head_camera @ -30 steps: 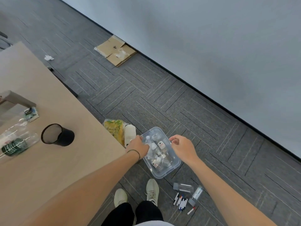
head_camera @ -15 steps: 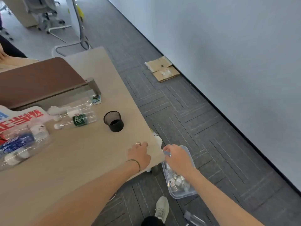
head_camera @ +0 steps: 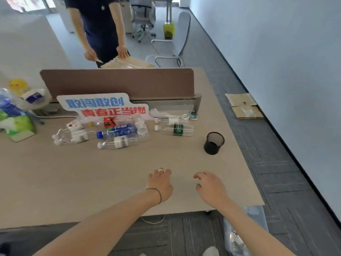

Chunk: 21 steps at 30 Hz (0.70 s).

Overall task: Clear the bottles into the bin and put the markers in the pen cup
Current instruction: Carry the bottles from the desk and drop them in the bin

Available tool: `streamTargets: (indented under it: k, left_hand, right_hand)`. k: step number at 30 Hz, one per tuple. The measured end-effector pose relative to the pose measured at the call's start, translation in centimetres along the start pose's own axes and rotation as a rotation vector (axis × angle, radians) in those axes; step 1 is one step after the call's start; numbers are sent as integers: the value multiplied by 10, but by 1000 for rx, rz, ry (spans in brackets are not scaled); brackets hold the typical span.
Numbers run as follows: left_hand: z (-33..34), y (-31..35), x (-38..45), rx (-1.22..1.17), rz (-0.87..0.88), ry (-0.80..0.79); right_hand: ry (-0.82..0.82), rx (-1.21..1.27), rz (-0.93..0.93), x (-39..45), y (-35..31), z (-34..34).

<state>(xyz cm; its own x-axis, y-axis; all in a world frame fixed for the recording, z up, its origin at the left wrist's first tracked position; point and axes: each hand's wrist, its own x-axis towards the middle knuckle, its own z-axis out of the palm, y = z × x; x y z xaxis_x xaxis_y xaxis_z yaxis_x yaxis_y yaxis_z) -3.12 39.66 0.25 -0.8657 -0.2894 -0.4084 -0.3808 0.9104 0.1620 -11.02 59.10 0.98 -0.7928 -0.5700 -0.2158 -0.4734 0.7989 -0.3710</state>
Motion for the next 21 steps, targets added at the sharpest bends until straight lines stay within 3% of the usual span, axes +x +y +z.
streamTargets:
  k: [8, 21]
  left_hand:
    - [-10, -127, -17, -91, -128, 13]
    - [-28, -237, 8, -258, -410, 64]
  right_hand:
    - [-50, -75, -111, 51, -116, 18]
    - [-148, -140, -353, 196, -235, 45]
